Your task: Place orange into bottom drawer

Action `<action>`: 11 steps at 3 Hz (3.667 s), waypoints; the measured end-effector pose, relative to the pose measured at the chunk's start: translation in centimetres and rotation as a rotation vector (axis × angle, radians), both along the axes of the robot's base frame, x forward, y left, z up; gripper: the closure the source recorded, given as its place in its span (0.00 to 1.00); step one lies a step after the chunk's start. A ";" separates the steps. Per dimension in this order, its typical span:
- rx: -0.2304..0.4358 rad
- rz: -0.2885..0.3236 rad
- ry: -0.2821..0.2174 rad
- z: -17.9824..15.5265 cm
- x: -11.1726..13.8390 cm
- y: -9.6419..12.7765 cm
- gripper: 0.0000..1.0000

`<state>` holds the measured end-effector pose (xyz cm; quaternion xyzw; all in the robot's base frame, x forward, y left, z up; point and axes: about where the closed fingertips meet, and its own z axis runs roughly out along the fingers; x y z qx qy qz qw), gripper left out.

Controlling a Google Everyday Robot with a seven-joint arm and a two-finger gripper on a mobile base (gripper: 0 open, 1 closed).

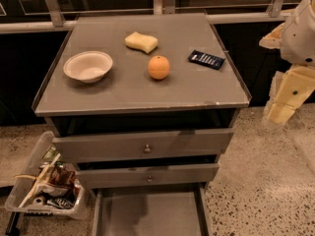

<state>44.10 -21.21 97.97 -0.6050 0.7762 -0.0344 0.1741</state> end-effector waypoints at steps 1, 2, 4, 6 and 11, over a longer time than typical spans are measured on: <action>0.052 0.041 -0.067 0.6 0.9 1.1 0.00; 0.108 0.068 -0.140 1.3 3.0 2.2 0.00; 0.209 0.097 -0.161 1.1 6.0 3.6 0.00; 0.303 0.107 -0.179 -0.9 10.4 7.0 0.00; 0.654 0.105 -0.119 -9.0 21.3 14.2 0.00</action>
Offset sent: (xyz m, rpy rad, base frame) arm 0.0592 0.0329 0.0170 0.1809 -0.2206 0.0986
